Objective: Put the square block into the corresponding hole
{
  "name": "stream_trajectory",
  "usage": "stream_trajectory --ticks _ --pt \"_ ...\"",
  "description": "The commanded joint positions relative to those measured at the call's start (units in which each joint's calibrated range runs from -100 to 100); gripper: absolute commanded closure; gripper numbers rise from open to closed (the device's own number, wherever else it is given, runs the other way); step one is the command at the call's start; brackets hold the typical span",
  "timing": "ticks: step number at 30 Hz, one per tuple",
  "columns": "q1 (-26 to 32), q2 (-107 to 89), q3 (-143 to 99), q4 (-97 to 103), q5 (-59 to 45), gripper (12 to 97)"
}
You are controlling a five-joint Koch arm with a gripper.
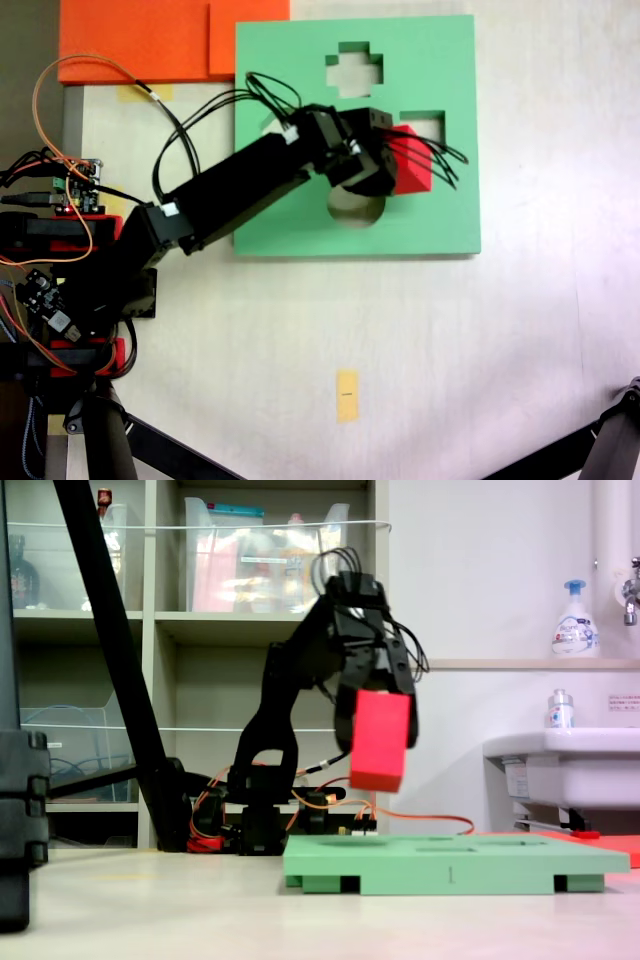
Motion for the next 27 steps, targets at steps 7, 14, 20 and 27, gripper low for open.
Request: stream_trajectory --ticks 7,14,20,27 --pt "1.8 3.3 5.2 4.9 1.7 74.4" --pt "2.5 7.9 5.6 11.8 3.6 74.3" --pt "3.3 12.1 5.8 17.8 4.2 71.9" --pt "4.3 15.2 5.9 21.5 4.6 70.9"
